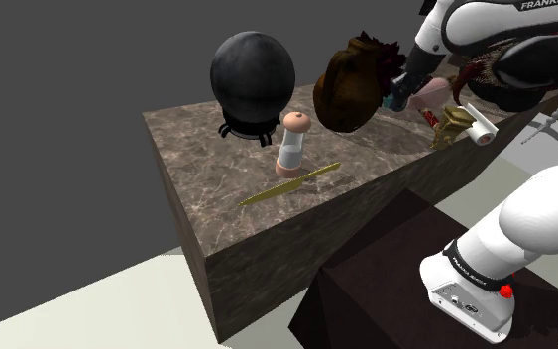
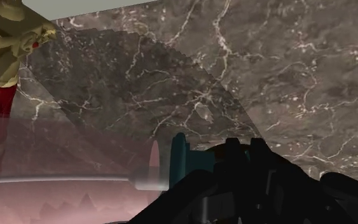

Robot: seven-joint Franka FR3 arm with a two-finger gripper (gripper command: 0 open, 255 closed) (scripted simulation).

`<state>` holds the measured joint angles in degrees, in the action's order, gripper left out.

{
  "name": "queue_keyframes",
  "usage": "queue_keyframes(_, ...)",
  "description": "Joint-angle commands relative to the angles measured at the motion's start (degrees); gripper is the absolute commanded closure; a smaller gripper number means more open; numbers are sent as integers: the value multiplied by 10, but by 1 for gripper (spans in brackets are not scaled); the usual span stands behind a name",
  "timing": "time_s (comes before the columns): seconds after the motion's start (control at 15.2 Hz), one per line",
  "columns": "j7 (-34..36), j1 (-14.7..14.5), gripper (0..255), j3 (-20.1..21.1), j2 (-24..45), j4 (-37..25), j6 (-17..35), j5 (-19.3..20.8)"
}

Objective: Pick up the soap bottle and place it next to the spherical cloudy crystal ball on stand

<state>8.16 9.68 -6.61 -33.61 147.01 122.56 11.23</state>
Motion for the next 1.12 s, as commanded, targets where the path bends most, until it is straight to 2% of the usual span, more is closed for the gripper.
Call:
queue_keyframes(0.0, -3, 0, 255, 0, -3, -14, -16, -2)
queue_keyframes(1.06, -17, -5, 255, 8, -13, -129, -142, -14)
